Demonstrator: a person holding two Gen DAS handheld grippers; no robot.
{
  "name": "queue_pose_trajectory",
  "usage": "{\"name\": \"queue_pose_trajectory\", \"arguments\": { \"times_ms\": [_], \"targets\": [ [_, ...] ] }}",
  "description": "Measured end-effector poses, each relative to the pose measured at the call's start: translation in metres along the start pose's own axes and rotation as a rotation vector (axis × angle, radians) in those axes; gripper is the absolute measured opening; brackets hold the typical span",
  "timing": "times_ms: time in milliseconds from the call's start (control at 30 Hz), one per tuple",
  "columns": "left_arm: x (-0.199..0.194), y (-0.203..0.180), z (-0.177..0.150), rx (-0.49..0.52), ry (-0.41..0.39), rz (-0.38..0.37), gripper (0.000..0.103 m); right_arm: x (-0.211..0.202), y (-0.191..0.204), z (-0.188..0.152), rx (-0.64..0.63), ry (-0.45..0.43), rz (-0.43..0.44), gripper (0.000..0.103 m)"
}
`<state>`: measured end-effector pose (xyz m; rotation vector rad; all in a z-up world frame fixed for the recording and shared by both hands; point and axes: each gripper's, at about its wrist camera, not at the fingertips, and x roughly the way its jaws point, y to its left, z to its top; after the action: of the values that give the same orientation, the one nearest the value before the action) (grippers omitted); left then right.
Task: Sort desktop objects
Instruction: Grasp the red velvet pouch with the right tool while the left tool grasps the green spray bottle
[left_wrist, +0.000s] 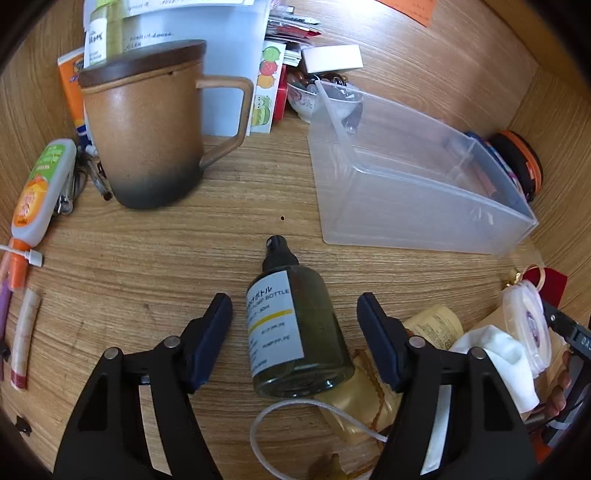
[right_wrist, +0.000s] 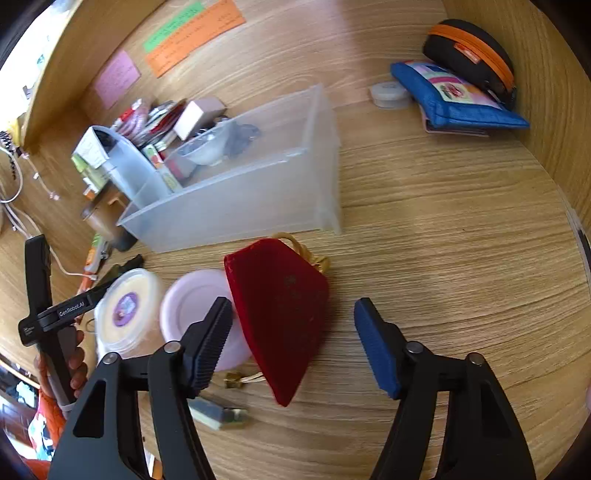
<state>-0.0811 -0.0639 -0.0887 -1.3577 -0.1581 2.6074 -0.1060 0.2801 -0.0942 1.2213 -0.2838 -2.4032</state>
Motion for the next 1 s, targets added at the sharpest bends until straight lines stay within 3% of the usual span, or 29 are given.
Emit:
{"name": "queue_pose_trajectory", "arguments": {
  "times_ms": [167, 300, 400, 633, 1000],
  "targets": [
    [0.006, -0.008, 0.002, 0.037, -0.005, 0.051, 0.067, 0.009, 0.003, 0.004, -0.06, 0.003, -0.085, 0.028],
    [0.008, -0.011, 0.003, 0.058, -0.015, 0.075, 0.049, 0.014, 0.009, 0.004, -0.11, -0.016, -0.133, 0.026],
    [0.009, -0.011, 0.003, 0.057, -0.021, 0.072, 0.042, 0.01, 0.018, 0.003, -0.154, -0.051, -0.179, 0.024],
    [0.006, -0.005, 0.004, 0.029, -0.031, 0.062, 0.041, -0.014, 0.029, 0.01, -0.188, -0.124, -0.197, 0.024],
    [-0.04, -0.007, 0.006, 0.054, -0.137, 0.09, 0.041, -0.038, 0.044, 0.025, -0.222, -0.184, -0.191, 0.024]
  ]
}}
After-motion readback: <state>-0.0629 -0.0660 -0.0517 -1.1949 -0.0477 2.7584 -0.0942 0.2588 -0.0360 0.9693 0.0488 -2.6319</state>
